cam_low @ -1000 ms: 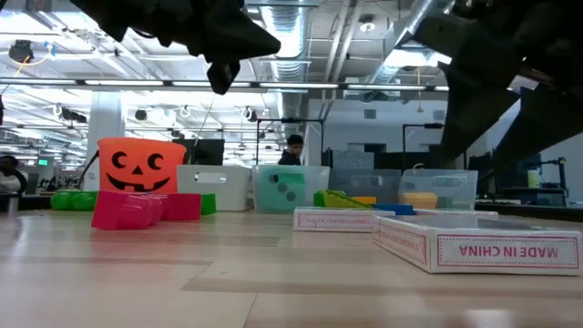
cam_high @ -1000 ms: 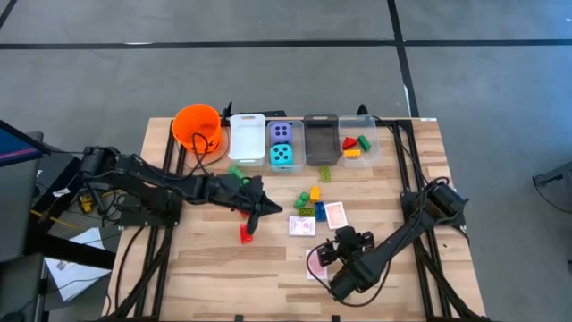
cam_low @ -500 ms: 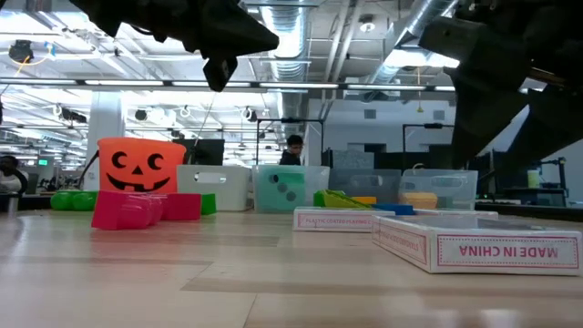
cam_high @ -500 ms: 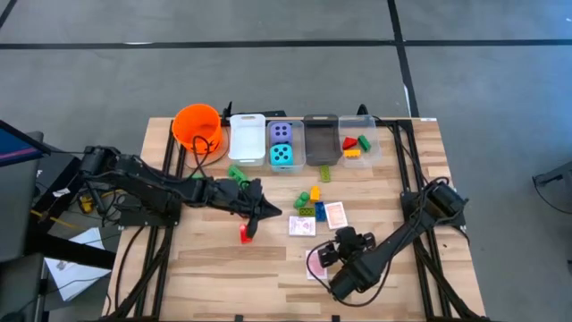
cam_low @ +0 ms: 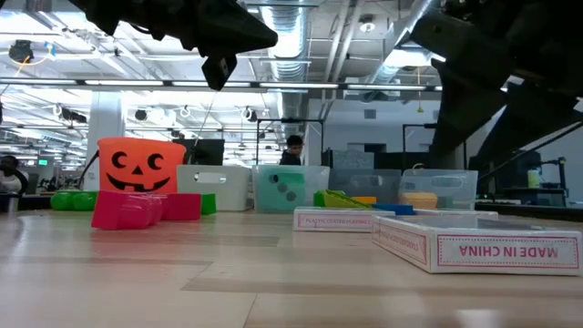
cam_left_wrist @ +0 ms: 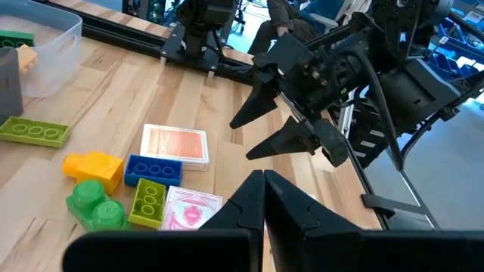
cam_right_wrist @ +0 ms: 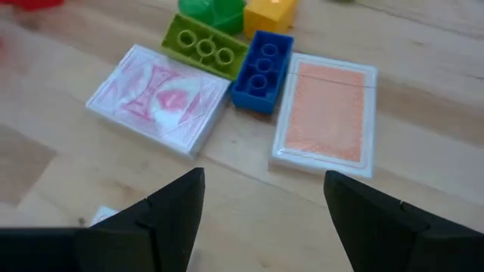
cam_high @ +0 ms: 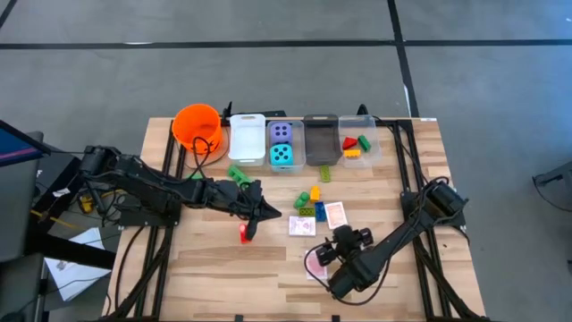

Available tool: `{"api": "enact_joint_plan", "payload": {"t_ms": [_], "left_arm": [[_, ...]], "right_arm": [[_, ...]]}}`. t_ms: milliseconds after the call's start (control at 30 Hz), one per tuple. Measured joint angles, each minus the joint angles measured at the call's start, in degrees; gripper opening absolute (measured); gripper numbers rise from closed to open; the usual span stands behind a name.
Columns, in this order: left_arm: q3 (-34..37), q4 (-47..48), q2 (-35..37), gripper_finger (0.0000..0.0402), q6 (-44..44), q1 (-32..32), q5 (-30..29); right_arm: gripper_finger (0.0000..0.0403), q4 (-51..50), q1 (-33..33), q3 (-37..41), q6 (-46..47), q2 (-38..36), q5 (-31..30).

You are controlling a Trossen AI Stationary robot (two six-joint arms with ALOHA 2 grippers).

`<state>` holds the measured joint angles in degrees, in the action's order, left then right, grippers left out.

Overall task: Pick & Place Toys
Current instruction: Put the orange deck of cards into the black bin

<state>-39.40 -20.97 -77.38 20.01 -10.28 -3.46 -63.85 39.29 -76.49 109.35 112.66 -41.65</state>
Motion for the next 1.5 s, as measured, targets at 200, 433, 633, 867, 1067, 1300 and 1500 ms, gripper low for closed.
{"api": "enact_joint_plan", "payload": {"t_ms": [200, 433, 633, 867, 1067, 1300, 1500], "left_arm": [[0.0, 0.0, 0.0, 0.0, 0.0, 0.0, 0.02], [0.0, 0.0, 0.0, 0.0, 0.0, 0.0, 0.04], [0.0, 0.0, 0.0, 0.0, 0.0, 0.0, 0.07], [0.0, 0.0, 0.0, 0.0, 0.0, 0.0, 0.22], [0.0, 0.02, 0.0, 0.0, 0.0, 0.0, 0.2], [0.0, 0.2, 0.0, 0.0, 0.0, 0.0, 0.17], [0.0, 0.32, 0.0, 0.0, 0.0, 0.0, -0.04]], "right_arm": [[0.0265, 2.42, 0.0, 0.0, -1.66, 0.0, -0.21], [0.0266, 2.86, 0.0, 0.0, -1.94, 0.0, 1.1], [0.0266, 3.38, 0.07, 0.0, -2.69, 0.0, 1.32], [0.0266, 3.87, 0.04, 0.0, -7.09, 0.0, 0.58], [0.0266, 6.54, 0.11, 0.0, -9.2, 0.0, -2.75], [0.0298, 7.84, 0.13, 0.0, -11.18, 0.0, -2.23], [0.0392, 11.06, 0.15, 0.0, -14.7, 0.0, -2.11]]}}
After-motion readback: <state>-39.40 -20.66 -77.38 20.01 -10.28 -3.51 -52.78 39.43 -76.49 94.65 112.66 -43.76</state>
